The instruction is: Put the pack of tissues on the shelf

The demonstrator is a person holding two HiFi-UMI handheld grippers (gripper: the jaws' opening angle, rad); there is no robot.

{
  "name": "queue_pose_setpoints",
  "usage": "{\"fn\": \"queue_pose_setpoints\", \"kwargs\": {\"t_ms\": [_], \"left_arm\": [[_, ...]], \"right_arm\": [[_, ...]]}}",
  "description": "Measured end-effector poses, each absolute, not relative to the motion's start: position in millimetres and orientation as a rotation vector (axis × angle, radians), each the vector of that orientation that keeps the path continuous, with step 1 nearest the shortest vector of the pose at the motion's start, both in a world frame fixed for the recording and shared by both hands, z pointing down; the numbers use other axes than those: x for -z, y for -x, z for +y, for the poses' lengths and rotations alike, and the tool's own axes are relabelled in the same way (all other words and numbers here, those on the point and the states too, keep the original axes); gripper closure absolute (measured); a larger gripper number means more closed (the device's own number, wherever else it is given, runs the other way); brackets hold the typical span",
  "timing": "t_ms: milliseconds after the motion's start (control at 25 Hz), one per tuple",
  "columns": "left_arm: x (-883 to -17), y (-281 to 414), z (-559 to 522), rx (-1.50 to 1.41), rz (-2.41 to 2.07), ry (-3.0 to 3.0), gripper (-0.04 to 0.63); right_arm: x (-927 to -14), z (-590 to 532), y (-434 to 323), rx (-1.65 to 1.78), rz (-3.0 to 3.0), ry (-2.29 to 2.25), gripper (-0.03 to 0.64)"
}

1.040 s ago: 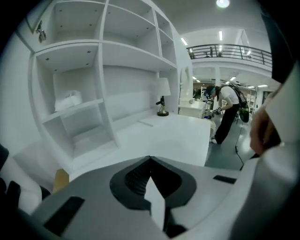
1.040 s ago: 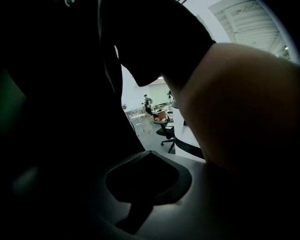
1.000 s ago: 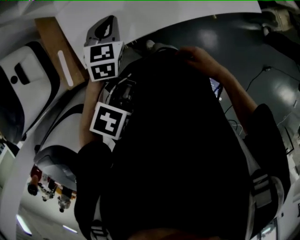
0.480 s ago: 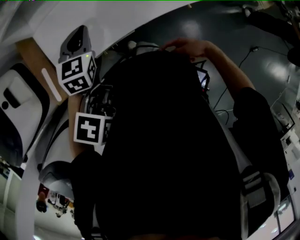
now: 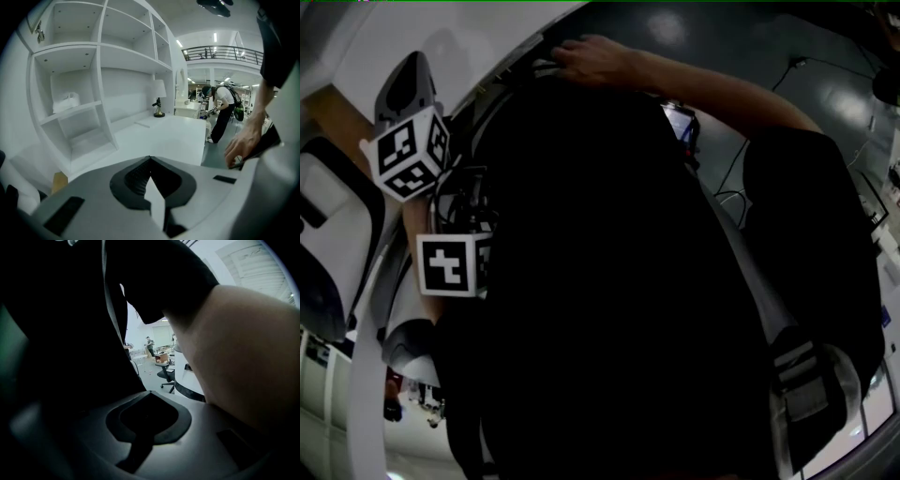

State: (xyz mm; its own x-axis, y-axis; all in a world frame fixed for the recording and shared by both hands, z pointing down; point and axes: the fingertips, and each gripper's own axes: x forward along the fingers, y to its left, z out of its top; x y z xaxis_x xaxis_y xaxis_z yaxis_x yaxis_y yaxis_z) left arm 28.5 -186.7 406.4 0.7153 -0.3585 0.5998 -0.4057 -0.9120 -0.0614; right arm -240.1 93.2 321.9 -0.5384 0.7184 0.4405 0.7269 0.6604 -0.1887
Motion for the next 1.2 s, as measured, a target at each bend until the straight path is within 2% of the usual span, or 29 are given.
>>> {"fn": "queue_pose_setpoints", "kwargs": {"t_ms": [1200], "left_arm": [[-421.8, 12.5, -187.7, -0.962, -0.721, -2.751, 0.585]], "right_arm": [[-321.7, 111.8, 253.9, -0.028, -2.331, 1.245, 0.598]]}}
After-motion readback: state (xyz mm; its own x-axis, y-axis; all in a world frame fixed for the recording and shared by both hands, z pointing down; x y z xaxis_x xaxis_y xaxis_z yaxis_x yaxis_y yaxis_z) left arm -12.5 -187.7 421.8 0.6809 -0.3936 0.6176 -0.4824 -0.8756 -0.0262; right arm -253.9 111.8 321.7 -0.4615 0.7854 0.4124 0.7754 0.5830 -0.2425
